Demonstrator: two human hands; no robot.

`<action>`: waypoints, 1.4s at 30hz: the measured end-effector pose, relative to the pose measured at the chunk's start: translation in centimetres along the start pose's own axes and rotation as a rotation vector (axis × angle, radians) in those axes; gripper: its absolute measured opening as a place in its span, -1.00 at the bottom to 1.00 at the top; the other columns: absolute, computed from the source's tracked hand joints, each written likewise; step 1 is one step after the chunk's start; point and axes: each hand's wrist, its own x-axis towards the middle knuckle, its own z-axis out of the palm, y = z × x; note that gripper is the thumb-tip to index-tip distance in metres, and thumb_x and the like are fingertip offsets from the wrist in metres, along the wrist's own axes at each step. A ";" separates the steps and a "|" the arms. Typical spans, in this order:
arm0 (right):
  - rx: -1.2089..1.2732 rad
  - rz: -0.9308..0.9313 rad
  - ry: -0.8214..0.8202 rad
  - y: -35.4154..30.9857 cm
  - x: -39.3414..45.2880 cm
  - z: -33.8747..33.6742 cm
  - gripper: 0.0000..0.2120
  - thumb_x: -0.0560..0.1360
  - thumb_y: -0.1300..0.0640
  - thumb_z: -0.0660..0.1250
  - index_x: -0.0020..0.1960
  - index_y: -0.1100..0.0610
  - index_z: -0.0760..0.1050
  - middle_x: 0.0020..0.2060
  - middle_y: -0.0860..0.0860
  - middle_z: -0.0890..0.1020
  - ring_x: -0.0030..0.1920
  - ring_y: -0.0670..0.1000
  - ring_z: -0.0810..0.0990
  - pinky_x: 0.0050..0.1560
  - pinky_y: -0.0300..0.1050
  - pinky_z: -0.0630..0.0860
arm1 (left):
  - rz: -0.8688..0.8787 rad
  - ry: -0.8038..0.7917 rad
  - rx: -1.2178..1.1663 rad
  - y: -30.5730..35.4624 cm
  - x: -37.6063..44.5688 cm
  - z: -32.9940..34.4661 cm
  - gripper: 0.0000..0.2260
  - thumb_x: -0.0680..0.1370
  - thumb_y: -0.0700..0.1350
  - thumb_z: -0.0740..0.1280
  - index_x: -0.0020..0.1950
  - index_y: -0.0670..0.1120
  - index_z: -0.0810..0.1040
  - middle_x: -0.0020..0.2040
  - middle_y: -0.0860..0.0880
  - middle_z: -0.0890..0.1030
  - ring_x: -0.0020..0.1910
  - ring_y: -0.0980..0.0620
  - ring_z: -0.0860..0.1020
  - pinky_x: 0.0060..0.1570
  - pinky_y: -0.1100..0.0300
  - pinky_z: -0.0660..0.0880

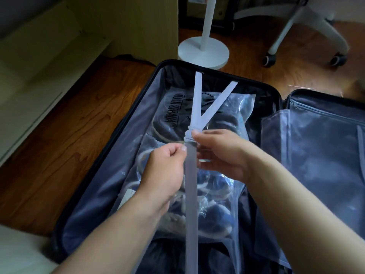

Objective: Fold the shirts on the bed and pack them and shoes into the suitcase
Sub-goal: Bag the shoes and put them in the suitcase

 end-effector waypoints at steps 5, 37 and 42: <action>-0.030 0.046 0.349 1.7 5.4 -0.8 -0.93 0.58 0.31 0.36 -0.08 0.22 0.54 -0.31 0.13 0.54 -0.40 0.02 0.49 -0.44 -0.19 0.49 | 0.190 0.010 0.793 -3.2 -1.1 0.4 -0.46 0.63 0.10 0.23 0.59 0.18 0.15 0.55 0.03 0.26 0.51 -0.01 0.21 0.49 -0.01 0.25; -1.127 -0.034 0.530 17.6 -10.4 -7.0 -0.27 0.64 0.03 0.14 0.61 -0.26 -0.25 0.54 -0.07 0.13 0.22 0.28 0.54 0.08 0.06 0.49 | -0.156 0.133 1.237 -11.2 -2.9 -9.3 -0.33 0.64 -0.08 0.17 0.66 0.07 -0.14 0.59 -0.10 0.02 0.43 -0.26 0.20 0.41 -0.16 0.22; -0.851 -0.077 0.454 17.7 -13.0 -8.4 -0.21 0.60 0.05 0.28 0.64 -0.17 -0.15 0.61 -0.10 0.07 0.55 -0.02 0.24 0.49 -0.04 0.28 | -0.221 0.138 1.176 -9.6 -3.5 -9.3 -0.28 0.59 -0.09 0.23 0.66 0.09 -0.06 0.64 -0.08 -0.20 0.58 -0.28 -0.04 0.53 -0.25 -0.05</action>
